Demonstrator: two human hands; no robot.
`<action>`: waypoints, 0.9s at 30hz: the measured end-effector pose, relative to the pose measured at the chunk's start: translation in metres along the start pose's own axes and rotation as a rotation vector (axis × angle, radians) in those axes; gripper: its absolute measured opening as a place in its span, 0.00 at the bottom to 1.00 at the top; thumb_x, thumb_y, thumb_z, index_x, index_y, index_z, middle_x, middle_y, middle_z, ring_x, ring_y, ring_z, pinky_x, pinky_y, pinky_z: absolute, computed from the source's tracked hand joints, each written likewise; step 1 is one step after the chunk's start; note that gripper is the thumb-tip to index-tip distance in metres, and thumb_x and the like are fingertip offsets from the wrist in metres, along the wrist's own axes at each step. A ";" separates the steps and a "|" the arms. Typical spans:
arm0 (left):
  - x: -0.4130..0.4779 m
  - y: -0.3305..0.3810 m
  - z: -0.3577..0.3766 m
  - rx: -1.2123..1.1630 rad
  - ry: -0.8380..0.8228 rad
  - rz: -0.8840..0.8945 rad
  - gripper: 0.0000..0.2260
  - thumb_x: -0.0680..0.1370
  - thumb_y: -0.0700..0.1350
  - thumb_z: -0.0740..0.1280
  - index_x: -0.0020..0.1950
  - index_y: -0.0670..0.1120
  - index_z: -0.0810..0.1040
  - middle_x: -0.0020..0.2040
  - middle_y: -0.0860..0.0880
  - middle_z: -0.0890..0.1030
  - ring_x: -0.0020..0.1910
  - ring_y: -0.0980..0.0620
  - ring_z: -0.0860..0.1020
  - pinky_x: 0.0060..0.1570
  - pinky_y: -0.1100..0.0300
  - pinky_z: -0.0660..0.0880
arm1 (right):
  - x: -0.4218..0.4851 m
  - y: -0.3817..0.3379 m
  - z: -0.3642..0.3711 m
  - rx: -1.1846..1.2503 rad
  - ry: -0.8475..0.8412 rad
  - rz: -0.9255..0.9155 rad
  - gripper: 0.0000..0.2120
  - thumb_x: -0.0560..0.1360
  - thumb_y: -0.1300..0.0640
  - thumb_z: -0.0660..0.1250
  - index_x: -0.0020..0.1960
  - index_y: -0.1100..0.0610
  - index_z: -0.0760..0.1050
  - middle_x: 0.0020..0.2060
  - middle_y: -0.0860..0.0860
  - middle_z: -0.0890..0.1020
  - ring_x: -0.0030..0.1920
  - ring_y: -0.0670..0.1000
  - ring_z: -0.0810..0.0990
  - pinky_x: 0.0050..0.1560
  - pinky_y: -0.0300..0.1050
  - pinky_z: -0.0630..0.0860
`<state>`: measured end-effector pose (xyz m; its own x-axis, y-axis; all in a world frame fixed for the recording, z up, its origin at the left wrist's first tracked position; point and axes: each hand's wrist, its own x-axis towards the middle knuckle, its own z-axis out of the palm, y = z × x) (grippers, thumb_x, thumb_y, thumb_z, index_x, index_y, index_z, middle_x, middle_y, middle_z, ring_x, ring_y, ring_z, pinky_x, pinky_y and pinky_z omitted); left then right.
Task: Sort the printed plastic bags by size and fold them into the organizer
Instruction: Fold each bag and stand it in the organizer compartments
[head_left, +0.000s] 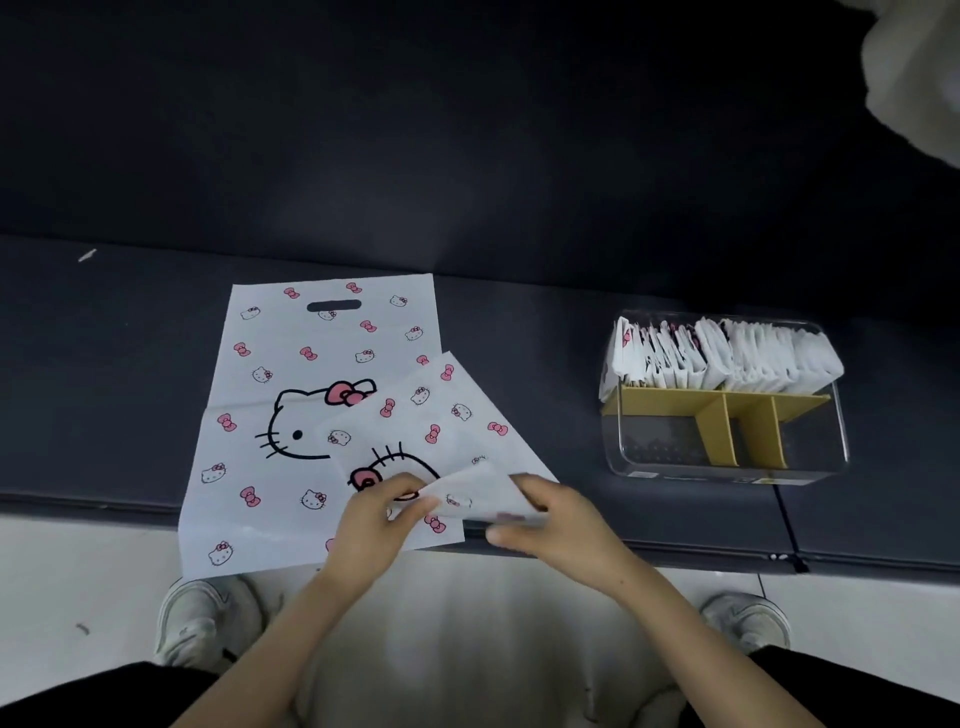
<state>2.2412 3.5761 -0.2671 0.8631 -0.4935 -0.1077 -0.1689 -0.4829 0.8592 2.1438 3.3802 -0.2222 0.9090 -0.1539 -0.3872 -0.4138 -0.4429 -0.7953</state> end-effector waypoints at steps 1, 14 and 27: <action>0.002 0.001 -0.006 -0.065 -0.036 -0.048 0.06 0.77 0.40 0.69 0.39 0.46 0.78 0.34 0.62 0.78 0.36 0.62 0.75 0.38 0.70 0.66 | -0.001 0.004 -0.007 -0.126 -0.025 0.034 0.12 0.69 0.49 0.73 0.53 0.45 0.79 0.46 0.40 0.82 0.48 0.41 0.79 0.50 0.40 0.73; 0.015 -0.012 -0.011 -0.491 0.108 -0.448 0.12 0.80 0.47 0.63 0.39 0.44 0.67 0.35 0.48 0.64 0.34 0.53 0.64 0.34 0.62 0.60 | -0.006 -0.010 -0.036 0.519 0.039 0.233 0.08 0.75 0.66 0.67 0.53 0.62 0.81 0.47 0.54 0.85 0.48 0.52 0.84 0.46 0.39 0.80; 0.009 -0.033 -0.009 0.029 0.328 -0.353 0.15 0.79 0.49 0.64 0.38 0.40 0.74 0.32 0.43 0.77 0.34 0.46 0.73 0.39 0.57 0.67 | 0.057 0.028 0.012 -0.168 0.330 0.390 0.14 0.77 0.58 0.61 0.33 0.52 0.64 0.36 0.51 0.75 0.40 0.53 0.73 0.40 0.43 0.67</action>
<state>2.2592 3.5937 -0.2917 0.9738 -0.0441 -0.2230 0.1522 -0.6024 0.7836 2.1829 3.3694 -0.2720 0.6680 -0.5927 -0.4500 -0.7346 -0.4286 -0.5259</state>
